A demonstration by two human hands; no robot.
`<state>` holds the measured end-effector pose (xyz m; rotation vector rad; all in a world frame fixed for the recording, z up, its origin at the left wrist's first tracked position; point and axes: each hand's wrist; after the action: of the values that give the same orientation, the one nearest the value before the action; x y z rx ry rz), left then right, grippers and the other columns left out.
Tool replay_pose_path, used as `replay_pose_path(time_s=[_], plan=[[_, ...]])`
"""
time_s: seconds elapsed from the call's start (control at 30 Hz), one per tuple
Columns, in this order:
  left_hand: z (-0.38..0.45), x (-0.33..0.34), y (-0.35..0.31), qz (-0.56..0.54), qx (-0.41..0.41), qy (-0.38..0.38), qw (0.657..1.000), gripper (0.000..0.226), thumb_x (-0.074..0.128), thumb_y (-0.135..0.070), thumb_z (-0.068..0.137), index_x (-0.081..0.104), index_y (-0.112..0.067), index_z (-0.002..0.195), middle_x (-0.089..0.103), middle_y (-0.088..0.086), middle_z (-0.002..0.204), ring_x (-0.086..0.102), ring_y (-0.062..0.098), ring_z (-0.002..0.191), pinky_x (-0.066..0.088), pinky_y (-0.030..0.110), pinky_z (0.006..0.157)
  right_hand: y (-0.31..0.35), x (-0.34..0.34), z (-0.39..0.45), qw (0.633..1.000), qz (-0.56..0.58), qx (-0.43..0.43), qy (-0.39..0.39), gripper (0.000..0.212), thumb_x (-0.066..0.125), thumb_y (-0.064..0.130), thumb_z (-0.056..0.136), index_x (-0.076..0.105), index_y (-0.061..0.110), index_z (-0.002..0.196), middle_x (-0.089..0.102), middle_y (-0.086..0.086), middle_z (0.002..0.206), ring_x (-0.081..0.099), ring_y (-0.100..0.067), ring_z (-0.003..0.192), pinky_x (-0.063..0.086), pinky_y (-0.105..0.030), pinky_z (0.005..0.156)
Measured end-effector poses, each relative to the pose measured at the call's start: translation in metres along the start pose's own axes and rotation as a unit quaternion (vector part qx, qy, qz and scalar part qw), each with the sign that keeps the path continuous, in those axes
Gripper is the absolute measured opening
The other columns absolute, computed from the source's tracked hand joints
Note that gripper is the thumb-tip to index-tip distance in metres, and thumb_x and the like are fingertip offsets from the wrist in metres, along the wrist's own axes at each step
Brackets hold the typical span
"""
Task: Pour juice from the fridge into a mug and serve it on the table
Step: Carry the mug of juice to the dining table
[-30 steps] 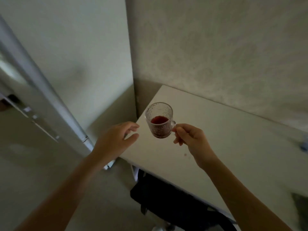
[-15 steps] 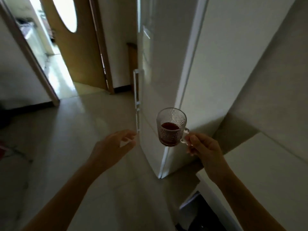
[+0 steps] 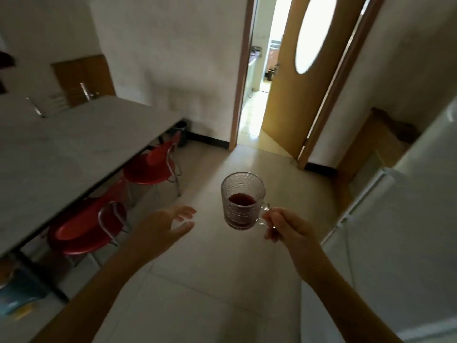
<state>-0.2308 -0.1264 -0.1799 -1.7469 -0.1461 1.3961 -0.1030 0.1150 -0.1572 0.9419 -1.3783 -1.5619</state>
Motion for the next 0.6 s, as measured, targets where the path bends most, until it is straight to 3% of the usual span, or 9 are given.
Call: replay_pose_path(time_s=[0.13, 0.23, 0.33, 0.47, 0.6], plan=[[0.004, -0.027, 0.037, -0.019, -0.098, -0.059, 0.993, 0.043, 0.049, -0.058, 0.075, 0.061, -0.039, 0.112, 0.070, -0.014, 0.110, 0.066, 0.004, 0.099, 0.055, 0.038, 0.088, -0.011, 0.047, 0.071, 0.994, 0.000, -0.007, 0.106, 0.023, 0.050, 0.006, 0.091, 0.069, 0.014, 0.081, 0.066, 0.004, 0.065, 0.059, -0.010, 0.054, 0.044, -0.018, 0.052], [0.001, -0.046, 0.067, -0.024, -0.166, -0.097, 0.981, 0.039, 0.048, -0.055, 0.076, 0.060, -0.041, 0.111, 0.069, -0.019, 0.108, 0.065, 0.001, 0.098, 0.055, 0.036, 0.089, -0.021, 0.093, 0.119, 0.983, 0.017, 0.004, 0.185, 0.018, 0.053, 0.017, 0.086, 0.070, 0.017, 0.082, 0.069, 0.003, 0.071, 0.060, -0.011, 0.057, 0.044, -0.019, 0.052], [-0.004, -0.068, 0.098, -0.024, -0.221, -0.133, 0.966, 0.027, 0.053, -0.054, 0.078, 0.056, -0.047, 0.103, 0.065, -0.024, 0.102, 0.064, 0.000, 0.096, 0.056, 0.035, 0.086, -0.034, 0.147, 0.160, 0.971, 0.020, 0.011, 0.240, 0.021, 0.050, 0.011, 0.091, 0.068, 0.016, 0.083, 0.068, -0.001, 0.070, 0.059, -0.011, 0.058, 0.045, -0.018, 0.052], [-0.005, -0.102, 0.151, -0.002, -0.283, -0.188, 0.940, 0.019, 0.060, -0.045, 0.085, 0.059, -0.043, 0.104, 0.066, -0.024, 0.100, 0.063, -0.001, 0.098, 0.053, 0.035, 0.090, -0.049, 0.227, 0.210, 0.955, 0.058, 0.023, 0.290, 0.017, 0.048, 0.004, 0.091, 0.064, 0.000, 0.085, 0.065, -0.004, 0.072, 0.060, -0.006, 0.053, 0.044, -0.016, 0.049], [0.013, -0.139, 0.204, -0.013, -0.326, -0.222, 0.919, 0.017, 0.062, -0.042, 0.085, 0.060, -0.042, 0.102, 0.069, -0.019, 0.100, 0.064, -0.001, 0.098, 0.052, 0.034, 0.092, -0.069, 0.304, 0.262, 0.942, 0.057, 0.040, 0.328, 0.018, 0.049, 0.005, 0.091, 0.065, 0.007, 0.083, 0.067, 0.003, 0.070, 0.061, -0.007, 0.054, 0.045, -0.022, 0.052]])
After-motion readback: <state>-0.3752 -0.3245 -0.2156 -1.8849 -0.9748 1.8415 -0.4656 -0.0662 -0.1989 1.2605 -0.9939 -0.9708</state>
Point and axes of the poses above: each hand's wrist, its own z-axis towards the middle knuckle, its own x-axis out of the palm, y = z × x
